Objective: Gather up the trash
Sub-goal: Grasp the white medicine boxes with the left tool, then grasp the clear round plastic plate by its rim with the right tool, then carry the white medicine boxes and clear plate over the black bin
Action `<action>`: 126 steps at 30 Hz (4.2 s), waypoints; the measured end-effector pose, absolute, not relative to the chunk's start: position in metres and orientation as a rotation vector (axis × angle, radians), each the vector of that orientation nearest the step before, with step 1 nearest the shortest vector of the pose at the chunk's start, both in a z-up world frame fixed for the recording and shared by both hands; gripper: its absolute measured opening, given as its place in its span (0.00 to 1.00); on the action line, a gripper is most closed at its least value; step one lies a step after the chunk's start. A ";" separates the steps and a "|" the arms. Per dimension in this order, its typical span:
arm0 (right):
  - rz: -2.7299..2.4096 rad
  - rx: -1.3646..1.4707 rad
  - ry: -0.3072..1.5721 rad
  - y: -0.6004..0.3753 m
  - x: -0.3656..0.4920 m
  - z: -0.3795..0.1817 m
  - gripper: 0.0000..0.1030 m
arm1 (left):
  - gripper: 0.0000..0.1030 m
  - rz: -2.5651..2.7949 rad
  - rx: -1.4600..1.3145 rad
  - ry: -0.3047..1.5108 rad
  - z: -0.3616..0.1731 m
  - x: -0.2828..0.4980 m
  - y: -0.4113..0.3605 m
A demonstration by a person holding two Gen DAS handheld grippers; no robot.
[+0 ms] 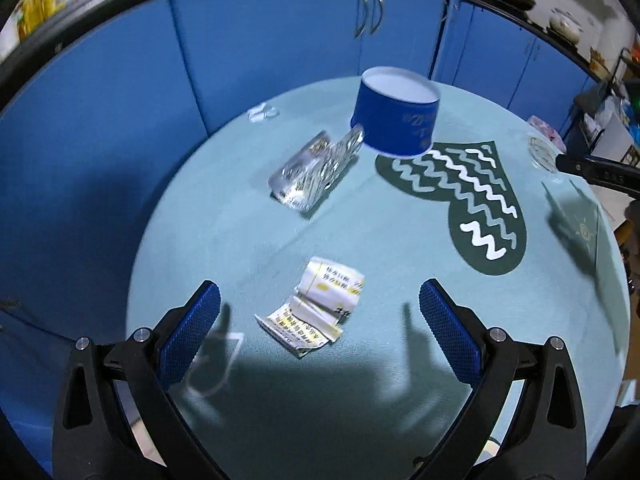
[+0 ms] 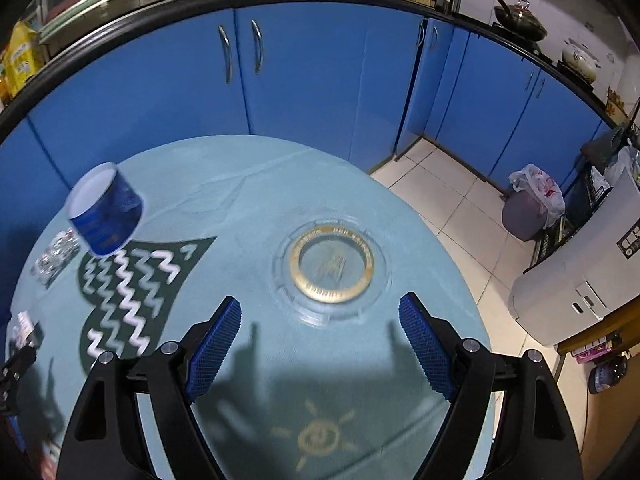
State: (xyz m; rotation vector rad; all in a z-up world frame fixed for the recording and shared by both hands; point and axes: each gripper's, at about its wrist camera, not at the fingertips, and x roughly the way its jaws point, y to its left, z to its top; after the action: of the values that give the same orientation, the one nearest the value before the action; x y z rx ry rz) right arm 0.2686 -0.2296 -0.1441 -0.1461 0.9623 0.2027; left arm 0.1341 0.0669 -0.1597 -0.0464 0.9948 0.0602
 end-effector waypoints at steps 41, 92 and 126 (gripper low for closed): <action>0.356 -0.094 0.963 -0.235 0.291 -0.142 0.84 | 0.30 0.076 -0.071 0.994 -0.158 0.140 0.070; 0.207 -0.114 0.949 -0.297 0.194 -0.106 0.84 | 0.30 -0.098 0.030 0.904 -0.112 0.141 -0.013; -0.080 0.196 1.002 -0.511 0.063 -0.144 0.84 | 0.31 -0.689 0.398 0.819 -0.085 0.110 -0.341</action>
State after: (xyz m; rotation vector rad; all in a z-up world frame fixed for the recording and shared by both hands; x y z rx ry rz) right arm 0.0628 -0.5115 -0.1438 0.1958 1.0017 -0.0796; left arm 0.1100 -0.3412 -0.0855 0.3977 0.8188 -0.6886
